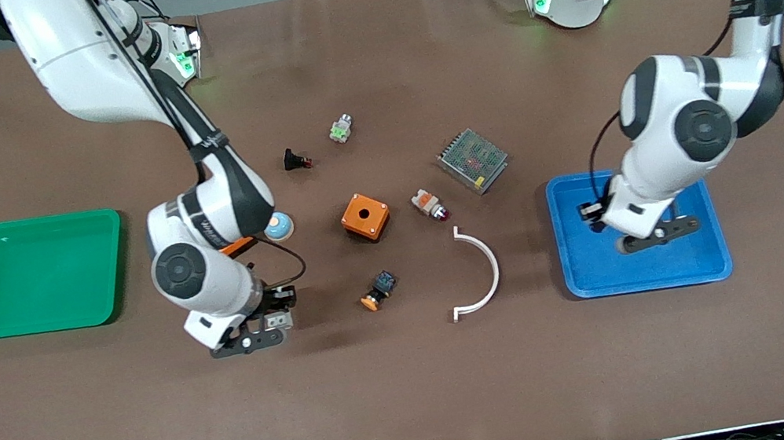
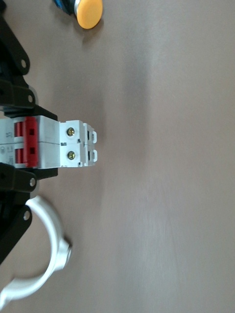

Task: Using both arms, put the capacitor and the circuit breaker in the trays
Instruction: 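Carry the capacitor over the blue tray while the right gripper carries the breaker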

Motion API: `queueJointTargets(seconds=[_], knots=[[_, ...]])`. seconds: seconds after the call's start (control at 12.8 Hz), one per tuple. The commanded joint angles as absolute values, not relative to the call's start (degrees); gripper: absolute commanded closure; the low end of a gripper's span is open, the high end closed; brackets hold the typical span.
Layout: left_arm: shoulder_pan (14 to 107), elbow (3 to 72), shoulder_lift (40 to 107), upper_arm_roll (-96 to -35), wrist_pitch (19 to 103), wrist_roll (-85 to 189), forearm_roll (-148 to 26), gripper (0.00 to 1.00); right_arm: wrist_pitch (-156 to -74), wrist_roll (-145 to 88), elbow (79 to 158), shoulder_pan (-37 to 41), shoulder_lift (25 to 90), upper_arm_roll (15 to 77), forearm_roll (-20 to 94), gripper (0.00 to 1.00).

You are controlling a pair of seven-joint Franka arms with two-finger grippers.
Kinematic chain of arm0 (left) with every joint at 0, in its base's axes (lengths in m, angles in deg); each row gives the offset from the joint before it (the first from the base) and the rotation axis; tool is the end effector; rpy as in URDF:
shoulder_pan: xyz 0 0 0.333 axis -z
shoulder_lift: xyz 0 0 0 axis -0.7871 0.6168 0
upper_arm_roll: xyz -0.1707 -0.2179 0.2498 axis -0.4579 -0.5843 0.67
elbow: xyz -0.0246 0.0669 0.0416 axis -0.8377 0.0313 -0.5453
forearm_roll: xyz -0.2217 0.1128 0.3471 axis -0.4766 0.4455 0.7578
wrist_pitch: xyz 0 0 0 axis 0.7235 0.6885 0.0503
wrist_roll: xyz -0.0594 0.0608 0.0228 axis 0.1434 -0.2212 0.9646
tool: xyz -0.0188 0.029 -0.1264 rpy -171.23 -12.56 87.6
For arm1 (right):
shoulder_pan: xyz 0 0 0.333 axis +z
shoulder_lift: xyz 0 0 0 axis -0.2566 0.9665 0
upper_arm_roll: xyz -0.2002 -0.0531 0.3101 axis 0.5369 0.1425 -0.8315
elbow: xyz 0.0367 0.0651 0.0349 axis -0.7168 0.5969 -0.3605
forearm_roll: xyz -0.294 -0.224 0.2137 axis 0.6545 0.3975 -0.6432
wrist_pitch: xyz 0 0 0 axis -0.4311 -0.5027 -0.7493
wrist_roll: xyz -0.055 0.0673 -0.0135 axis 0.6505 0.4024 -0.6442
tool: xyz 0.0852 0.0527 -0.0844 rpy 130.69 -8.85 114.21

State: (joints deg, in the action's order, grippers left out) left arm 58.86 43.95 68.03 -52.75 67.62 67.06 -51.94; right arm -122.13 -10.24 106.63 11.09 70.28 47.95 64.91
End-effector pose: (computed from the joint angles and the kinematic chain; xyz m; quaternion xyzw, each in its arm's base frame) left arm 0.6583 -0.1406 0.3389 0.9963 0.0813 -0.0286 0.0061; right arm 0.7201 0.2680 0.2901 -0.9995 -0.0185 0.0139 0.0232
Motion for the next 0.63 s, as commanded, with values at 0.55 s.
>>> queueJointTargets(seconds=[0.55], knots=[[46.12,46.12,74.56,-53.33,72.74,59.45,-51.47,1.0,-100.7,-35.04,112.35,-17.22,57.47,48.19,74.49,0.93]])
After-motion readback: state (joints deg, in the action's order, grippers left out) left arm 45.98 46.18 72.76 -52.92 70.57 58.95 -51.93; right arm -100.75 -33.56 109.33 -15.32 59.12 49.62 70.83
